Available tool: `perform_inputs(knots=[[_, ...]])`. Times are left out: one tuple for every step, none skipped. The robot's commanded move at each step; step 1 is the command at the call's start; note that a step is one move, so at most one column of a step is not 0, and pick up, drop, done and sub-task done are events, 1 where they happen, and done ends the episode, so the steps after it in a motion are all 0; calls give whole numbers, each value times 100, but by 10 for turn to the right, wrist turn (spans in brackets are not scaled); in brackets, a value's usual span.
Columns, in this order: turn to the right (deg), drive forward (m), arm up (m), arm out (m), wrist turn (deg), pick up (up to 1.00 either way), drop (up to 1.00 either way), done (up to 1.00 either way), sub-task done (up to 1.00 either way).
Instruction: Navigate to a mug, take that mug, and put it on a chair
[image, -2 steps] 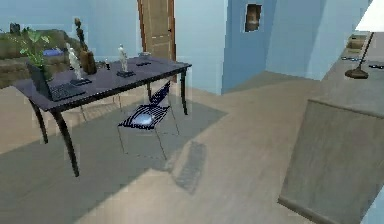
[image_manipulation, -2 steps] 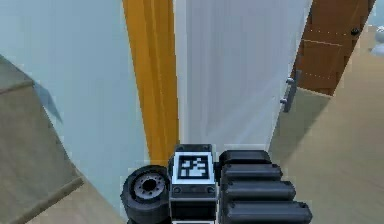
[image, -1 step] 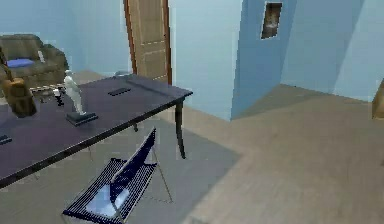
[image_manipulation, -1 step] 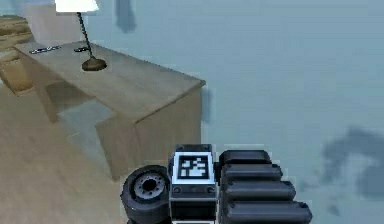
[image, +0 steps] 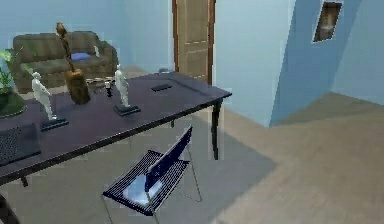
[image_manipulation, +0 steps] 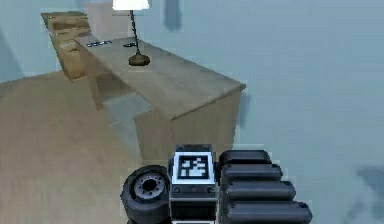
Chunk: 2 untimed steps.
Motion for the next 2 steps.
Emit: perform_inputs(knots=[[0, 20, 0, 0, 0, 0, 0, 0, 0], [-450, 0, 0, 0, 0, 0, 0, 0, 0]])
